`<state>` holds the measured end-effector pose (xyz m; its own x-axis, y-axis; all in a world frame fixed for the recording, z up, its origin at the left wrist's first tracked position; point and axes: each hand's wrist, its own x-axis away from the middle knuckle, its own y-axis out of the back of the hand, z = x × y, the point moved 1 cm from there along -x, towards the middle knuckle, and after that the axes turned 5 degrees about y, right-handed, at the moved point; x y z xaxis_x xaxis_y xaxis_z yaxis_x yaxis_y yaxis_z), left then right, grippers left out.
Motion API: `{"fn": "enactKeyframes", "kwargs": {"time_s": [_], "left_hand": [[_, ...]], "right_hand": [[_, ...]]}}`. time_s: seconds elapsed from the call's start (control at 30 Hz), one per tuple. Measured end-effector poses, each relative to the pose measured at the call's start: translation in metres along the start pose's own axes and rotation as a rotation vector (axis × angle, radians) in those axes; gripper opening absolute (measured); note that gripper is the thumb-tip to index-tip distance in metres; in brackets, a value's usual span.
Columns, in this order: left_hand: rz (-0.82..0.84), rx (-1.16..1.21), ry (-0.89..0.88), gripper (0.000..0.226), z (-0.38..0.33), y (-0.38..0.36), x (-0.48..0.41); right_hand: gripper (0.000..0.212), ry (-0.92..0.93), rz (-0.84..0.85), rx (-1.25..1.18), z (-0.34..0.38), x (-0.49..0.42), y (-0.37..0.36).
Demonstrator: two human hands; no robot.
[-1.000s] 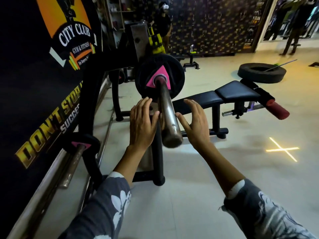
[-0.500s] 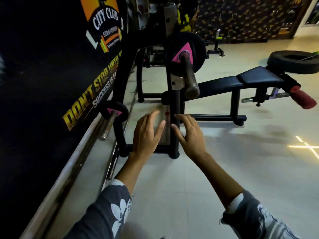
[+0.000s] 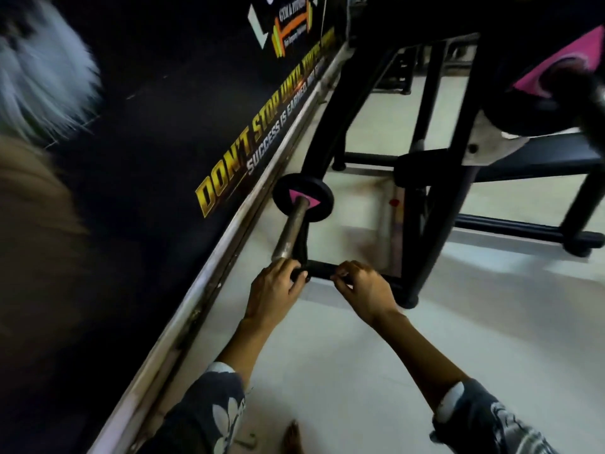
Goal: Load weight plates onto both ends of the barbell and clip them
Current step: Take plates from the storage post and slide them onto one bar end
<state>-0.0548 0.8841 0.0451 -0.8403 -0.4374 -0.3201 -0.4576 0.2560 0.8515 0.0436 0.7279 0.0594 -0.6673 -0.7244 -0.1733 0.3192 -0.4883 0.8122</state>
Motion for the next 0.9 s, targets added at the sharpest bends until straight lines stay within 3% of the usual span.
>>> {"fn": "enactKeyframes", "kwargs": {"time_s": [0.17,0.3,0.4,0.47,0.57,0.7,0.83,0.9], "left_hand": [[0.088,0.101,0.152,0.014,0.090,-0.026,-0.077],[0.060,0.322,0.408,0.008,0.149,-0.076,-0.136],[0.044,0.481,0.549,0.011,0.194,-0.133,-0.182],[0.003,0.585,0.613,0.029,0.223,-0.175,-0.215],[0.010,0.675,0.613,0.061,0.252,-0.224,-0.259],[0.129,0.916,0.502,0.082,0.264,-0.257,-0.308],[-0.024,0.920,0.336,0.053,0.261,-0.246,-0.353],[-0.015,0.910,0.263,0.039,0.257,-0.238,-0.370]], "right_hand": [[0.017,-0.122,0.022,-0.051,-0.006,-0.106,-0.054],[0.015,-0.238,-0.012,-0.117,-0.044,-0.173,-0.087],[0.032,-0.321,-0.153,-0.183,-0.090,-0.219,-0.116],[0.052,-0.340,-0.262,-0.146,-0.122,-0.255,-0.141],[0.070,-0.372,-0.340,-0.140,-0.157,-0.305,-0.171],[0.059,-0.352,-0.410,-0.562,-0.188,-0.354,-0.194],[0.030,-0.273,-0.447,-0.702,-0.200,-0.374,-0.193],[0.030,-0.263,-0.492,-0.713,-0.196,-0.376,-0.196]]}}
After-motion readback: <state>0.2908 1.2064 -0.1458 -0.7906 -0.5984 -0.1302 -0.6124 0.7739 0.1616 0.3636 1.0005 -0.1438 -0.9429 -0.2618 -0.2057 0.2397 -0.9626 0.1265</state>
